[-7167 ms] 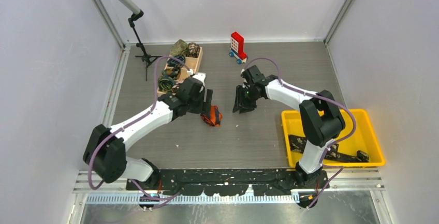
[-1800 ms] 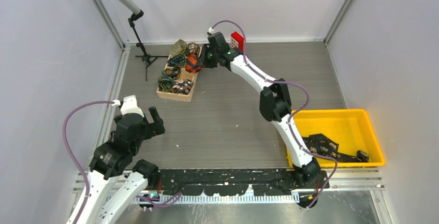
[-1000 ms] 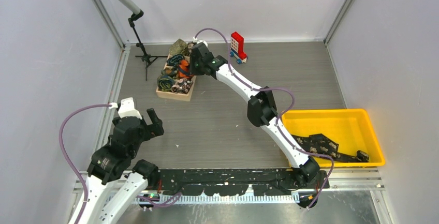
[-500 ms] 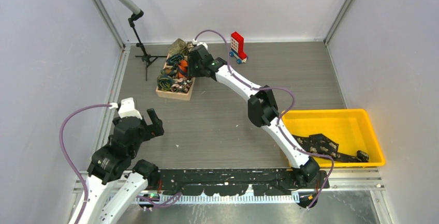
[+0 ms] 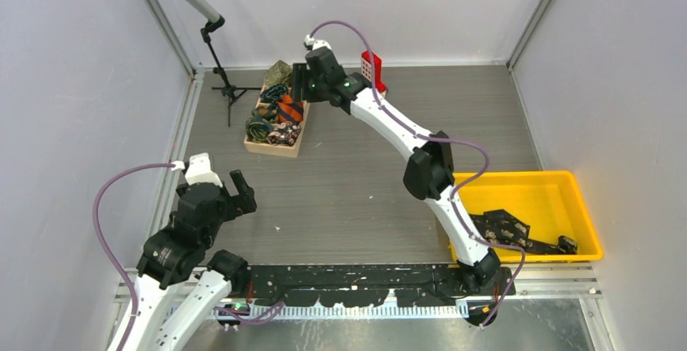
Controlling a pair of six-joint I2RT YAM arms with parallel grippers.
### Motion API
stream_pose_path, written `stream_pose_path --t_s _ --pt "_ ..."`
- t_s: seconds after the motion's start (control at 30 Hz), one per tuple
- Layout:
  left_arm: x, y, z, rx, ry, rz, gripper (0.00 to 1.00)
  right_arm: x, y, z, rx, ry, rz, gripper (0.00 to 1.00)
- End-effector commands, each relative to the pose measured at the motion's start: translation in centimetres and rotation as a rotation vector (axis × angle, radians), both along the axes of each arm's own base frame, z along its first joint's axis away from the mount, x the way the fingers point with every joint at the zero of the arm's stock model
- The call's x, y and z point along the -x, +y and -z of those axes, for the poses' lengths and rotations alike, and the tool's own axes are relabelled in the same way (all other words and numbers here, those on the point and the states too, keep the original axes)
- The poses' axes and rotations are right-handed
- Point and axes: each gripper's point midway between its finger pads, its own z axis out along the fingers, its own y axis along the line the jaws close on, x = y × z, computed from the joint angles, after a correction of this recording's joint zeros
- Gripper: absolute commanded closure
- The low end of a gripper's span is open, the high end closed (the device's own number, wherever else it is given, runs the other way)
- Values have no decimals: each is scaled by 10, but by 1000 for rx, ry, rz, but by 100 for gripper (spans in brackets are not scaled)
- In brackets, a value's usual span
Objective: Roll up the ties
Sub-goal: Place the tie in the storage box, then reset both arms
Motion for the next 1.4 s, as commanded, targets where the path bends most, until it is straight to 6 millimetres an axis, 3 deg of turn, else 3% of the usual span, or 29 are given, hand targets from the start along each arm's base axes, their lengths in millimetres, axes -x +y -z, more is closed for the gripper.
stream_pose_path --t_s 0.0,0.27,0.37,0.47,0.57,0.63,0.67,0.7,0.77,0.93,1.07,1.37 --pt "-5 1 -6 -3 -37 -7 0 21 -18 -139 -141 -200 -26 38" --pt "-5 1 -4 -4 -35 -11 0 65 -61 -232 -248 -345 -18 38" --pt "-5 1 -4 -4 -34 -11 0 86 -86 -250 -274 -372 17 38" --pt "-5 1 -3 -4 -32 -13 0 111 -114 -249 -312 -390 48 37" --pt "-5 2 -3 -4 -35 -14 0 142 -142 -235 -362 -426 58 26" --pt "-5 2 -3 -4 -36 -15 0 162 -165 -214 -374 -420 87 20" --pt "-5 2 -3 -4 -37 -17 0 171 -175 -198 -367 -399 102 19" --pt "-6 2 -2 -4 -38 -17 0 180 -185 -170 -347 -358 113 18" --pt "-6 2 -2 -4 -38 -17 0 198 -204 -138 -347 -311 145 17" --pt "-6 3 -2 -6 -38 -19 0 228 -241 -79 -337 -249 217 11" --pt "-6 3 -2 -4 -39 -23 0 237 -253 -66 -327 -244 237 10" --pt "-6 3 -1 -6 -33 -27 0 235 -249 -74 -340 -264 221 9"
